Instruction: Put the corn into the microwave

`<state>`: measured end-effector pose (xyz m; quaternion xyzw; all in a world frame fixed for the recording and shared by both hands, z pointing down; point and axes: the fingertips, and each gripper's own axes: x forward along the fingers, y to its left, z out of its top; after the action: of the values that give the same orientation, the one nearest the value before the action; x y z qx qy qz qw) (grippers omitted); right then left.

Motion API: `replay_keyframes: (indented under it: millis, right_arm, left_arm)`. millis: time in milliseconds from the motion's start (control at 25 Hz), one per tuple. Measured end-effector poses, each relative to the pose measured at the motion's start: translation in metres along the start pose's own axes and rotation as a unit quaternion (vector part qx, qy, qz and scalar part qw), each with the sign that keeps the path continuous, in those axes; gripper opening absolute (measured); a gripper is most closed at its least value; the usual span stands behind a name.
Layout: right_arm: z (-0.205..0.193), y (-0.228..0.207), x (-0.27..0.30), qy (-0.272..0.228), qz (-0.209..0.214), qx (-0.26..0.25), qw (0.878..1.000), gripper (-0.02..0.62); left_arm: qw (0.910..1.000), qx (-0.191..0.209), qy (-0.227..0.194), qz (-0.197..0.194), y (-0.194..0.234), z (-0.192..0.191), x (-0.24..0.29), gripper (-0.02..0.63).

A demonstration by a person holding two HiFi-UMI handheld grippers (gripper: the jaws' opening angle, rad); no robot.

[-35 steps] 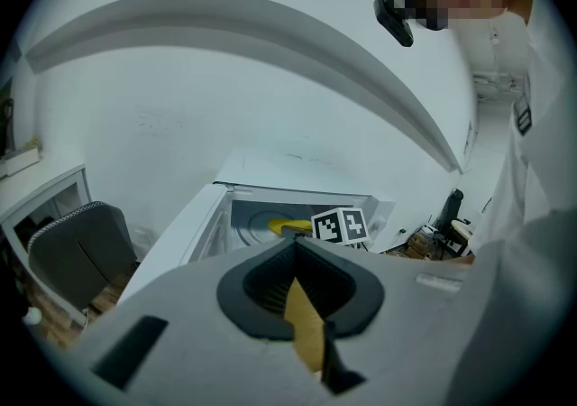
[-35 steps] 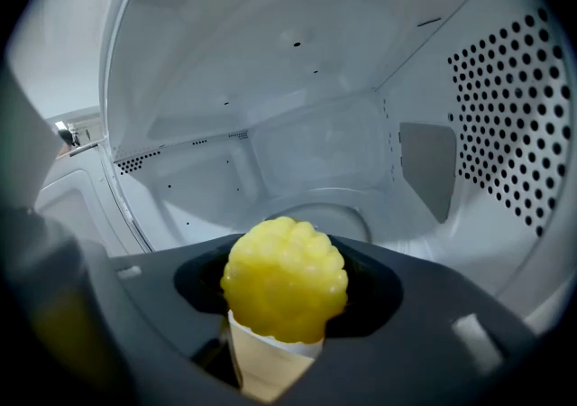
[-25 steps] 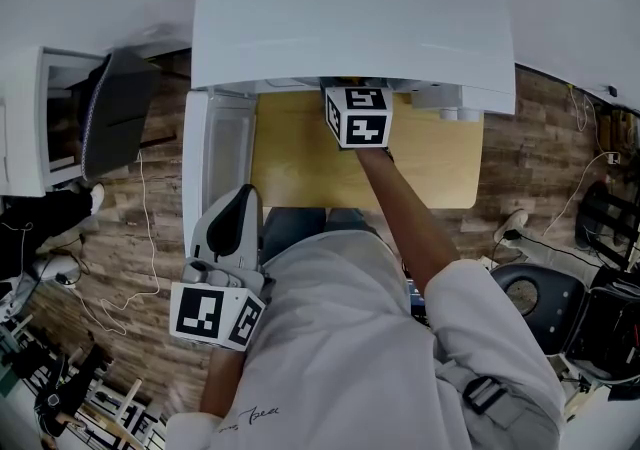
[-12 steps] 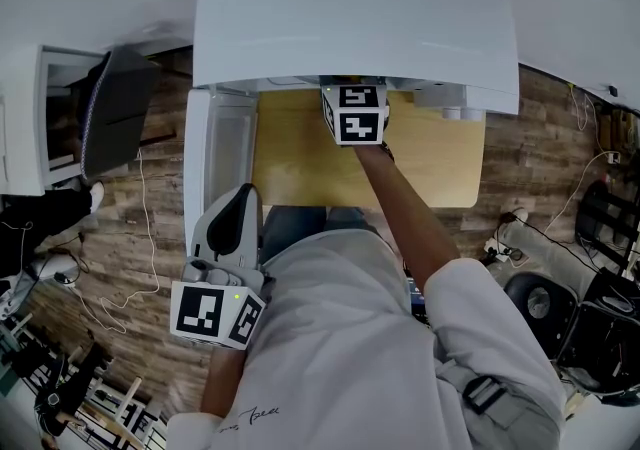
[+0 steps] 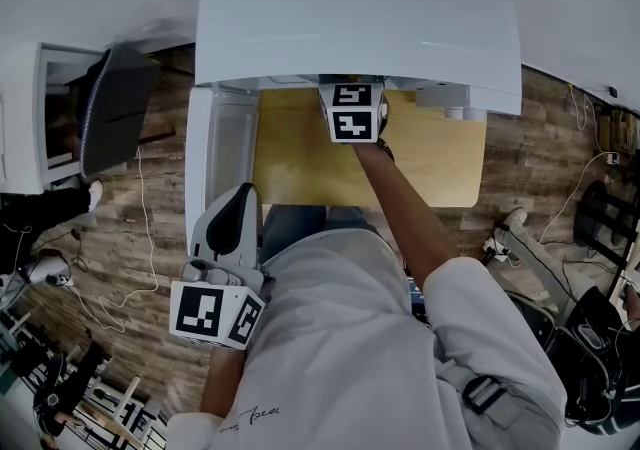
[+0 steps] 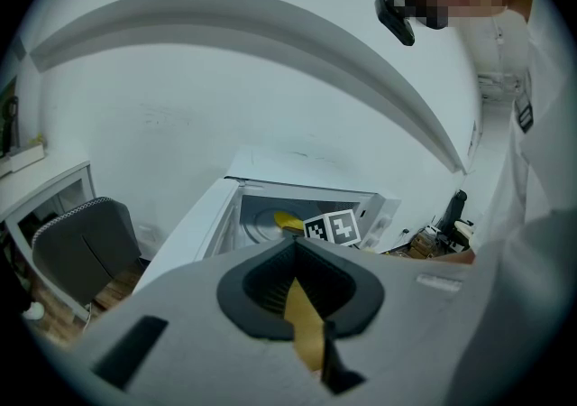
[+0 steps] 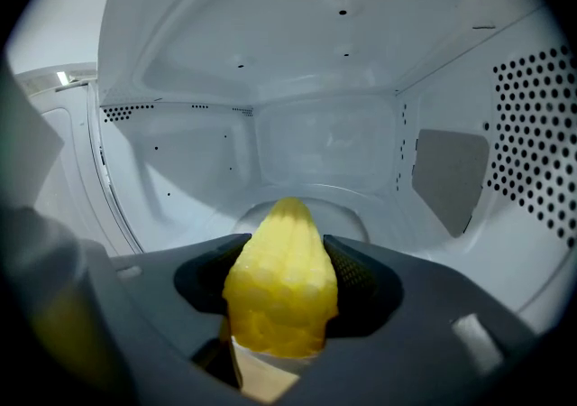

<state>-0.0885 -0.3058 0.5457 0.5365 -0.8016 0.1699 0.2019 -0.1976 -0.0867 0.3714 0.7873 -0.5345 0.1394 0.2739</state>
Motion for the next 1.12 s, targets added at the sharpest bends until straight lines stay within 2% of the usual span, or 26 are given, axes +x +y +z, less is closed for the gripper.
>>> replay_keyframes:
  millis: [760,1120]
  right_arm:
    - [-0.011,0.005,0.005,0.036,-0.019,-0.08,0.996,0.264]
    - [-0.011,0.004,0.005,0.044,-0.013,-0.076,0.996,0.275]
  left_arm:
    - [1.0,0.0,-0.003,-0.006,-0.004,0.001,0.0,-0.01]
    - [1.0,0.0,-0.003,-0.009,-0.006,0.0,0.0,-0.009]
